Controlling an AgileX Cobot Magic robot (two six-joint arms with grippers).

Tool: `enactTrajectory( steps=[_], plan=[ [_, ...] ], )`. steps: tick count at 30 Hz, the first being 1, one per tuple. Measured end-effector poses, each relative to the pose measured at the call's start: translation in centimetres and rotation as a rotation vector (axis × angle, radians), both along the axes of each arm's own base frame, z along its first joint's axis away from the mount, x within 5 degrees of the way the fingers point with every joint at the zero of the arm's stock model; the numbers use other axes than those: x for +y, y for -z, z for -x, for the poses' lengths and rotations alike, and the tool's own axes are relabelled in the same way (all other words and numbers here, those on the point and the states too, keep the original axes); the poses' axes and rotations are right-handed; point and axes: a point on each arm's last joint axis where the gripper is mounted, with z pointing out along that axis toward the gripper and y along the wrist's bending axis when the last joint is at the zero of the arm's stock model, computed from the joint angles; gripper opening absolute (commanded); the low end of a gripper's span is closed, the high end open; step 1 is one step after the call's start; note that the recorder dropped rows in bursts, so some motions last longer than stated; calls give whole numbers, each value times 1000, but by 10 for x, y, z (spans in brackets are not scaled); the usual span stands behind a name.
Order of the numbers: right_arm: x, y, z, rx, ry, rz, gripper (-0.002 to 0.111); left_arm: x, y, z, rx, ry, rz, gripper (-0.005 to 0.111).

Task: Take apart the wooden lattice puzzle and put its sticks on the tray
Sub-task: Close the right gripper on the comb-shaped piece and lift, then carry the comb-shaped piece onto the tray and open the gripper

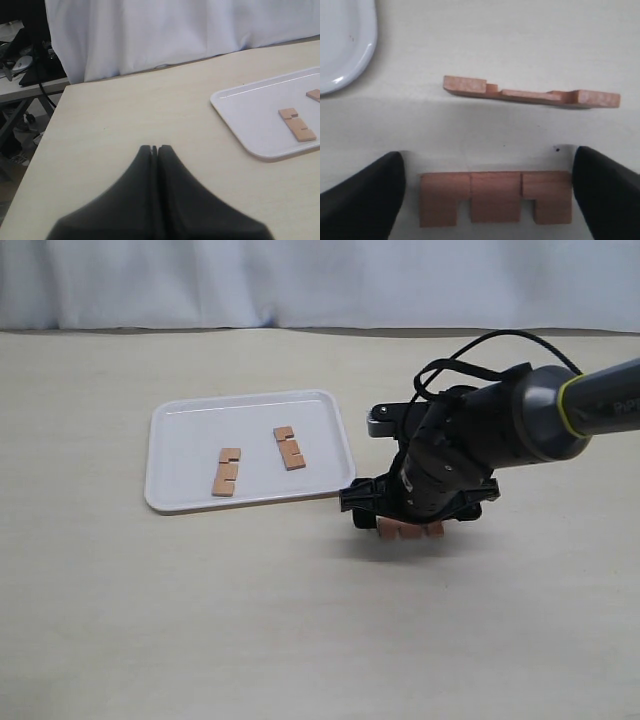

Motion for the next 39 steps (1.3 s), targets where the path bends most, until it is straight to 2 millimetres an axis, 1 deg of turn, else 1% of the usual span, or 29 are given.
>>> enactTrajectory(
  steps=[1, 2, 3, 6, 7, 9, 11, 15, 17, 18, 22, 24, 26, 30, 32, 35, 38, 39],
  plan=[
    [0, 0, 0, -3, -1, -2, 61, 0, 0, 0, 0, 0, 0, 0],
    [0, 0, -1, -3, -1, -2, 59, 0, 0, 0, 0, 0, 0, 0],
    [0, 0, -1, -3, -1, -2, 60, 0, 0, 0, 0, 0, 0, 0],
    [0, 0, -1, -3, -1, -2, 68, 0, 0, 0, 0, 0, 0, 0],
    [0, 0, -1, -3, -1, -2, 69, 0, 0, 0, 0, 0, 0, 0],
    [0, 0, -1, 0, 0, 0, 65, 0, 0, 0, 0, 0, 0, 0],
    [0, 0, -1, 0, 1, 1, 52, 0, 0, 0, 0, 0, 0, 0],
    [0, 0, 0, 5, 3, 5, 20, 0, 0, 0, 0, 0, 0, 0],
    [-1, -1, 0, 6, -2, 10, 8, 0, 0, 0, 0, 0, 0, 0],
    [-1, -3, 0, 8, 1, 13, 4, 0, 0, 0, 0, 0, 0, 0],
    [-5, -10, 6, 32, -3, 49, 5, 0, 0, 0, 0, 0, 0, 0],
    [-6, -18, 9, 23, -8, 53, 5, 0, 0, 0, 0, 0, 0, 0],
    [-6, -31, 9, -14, -19, 46, 5, 0, 0, 0, 0, 0, 0, 0],
    [-1, -68, 8, -162, -51, -11, 5, 0, 0, 0, 0, 0, 0, 0],
    [6, -82, 8, -230, -79, -44, 5, 0, 0, 0, 0, 0, 0, 0],
    [23, -100, 0, -330, -134, -95, 5, 0, 0, 0, 0, 0, 0, 0],
    [45, -111, -10, -395, -192, -134, 5, 0, 0, 0, 0, 0, 0, 0],
    [60, -113, -20, -429, -228, -156, 5, 0, 0, 0, 0, 0, 0, 0]
  ],
)
